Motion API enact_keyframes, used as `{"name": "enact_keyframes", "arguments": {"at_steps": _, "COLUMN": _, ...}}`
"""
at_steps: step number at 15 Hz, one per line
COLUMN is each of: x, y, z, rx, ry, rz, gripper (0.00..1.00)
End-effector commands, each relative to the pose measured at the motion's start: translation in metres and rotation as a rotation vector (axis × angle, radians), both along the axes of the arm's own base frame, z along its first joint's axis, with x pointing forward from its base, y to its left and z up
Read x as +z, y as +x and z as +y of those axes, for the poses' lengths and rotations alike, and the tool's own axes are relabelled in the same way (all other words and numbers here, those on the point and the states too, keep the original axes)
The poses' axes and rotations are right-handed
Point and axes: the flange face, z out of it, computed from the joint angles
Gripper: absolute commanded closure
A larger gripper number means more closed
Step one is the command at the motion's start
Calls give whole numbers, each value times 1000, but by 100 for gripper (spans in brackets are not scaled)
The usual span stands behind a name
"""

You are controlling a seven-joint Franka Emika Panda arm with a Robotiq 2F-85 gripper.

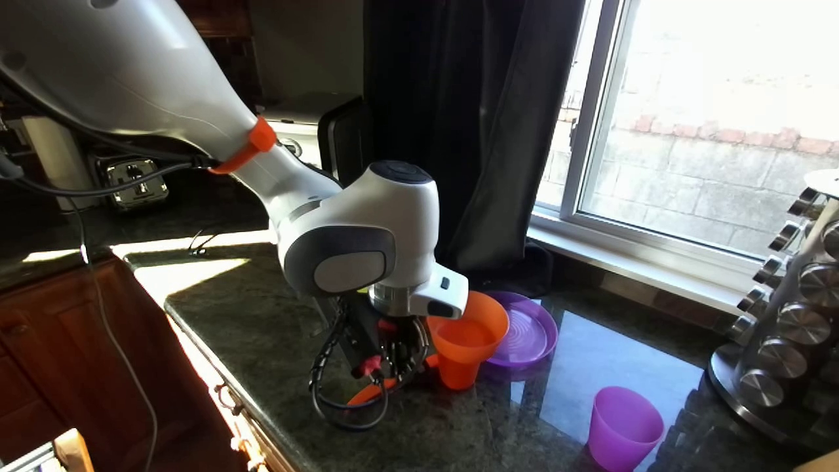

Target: Put the orange bowl on top of the orange cup then place the orange knife on top of the orange bowl.

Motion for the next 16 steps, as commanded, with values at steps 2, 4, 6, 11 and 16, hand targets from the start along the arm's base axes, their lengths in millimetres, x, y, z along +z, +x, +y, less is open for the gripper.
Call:
{"name": "enact_keyframes", "arguments": {"at_steps": 2, "x": -8, "y": 2, "z": 2, "rx": 7, "ry": 11, "rz": 58, "gripper": 96}}
{"name": "enact_keyframes", "arguments": {"at_steps": 4, "x": -7, "y": 0, "z": 5, "rx": 17, "ry": 20, "rz": 64, "gripper": 96}}
{"name": "enact_keyframes", "arguments": {"at_steps": 6, "x": -5, "y": -2, "z": 11, "rx": 36, "ry": 33, "rz": 75, "gripper": 96}}
{"name": "enact_keyframes", "arguments": {"at_steps": 11, "x": 1, "y": -12, "z": 23, "rx": 72, "ry": 36, "rz": 125, "gripper": 96}}
{"name": "enact_keyframes", "arguments": {"at_steps": 16, "x": 10, "y": -29, "z": 26, "rx": 107, "ry": 9, "rz": 211, "gripper": 96}}
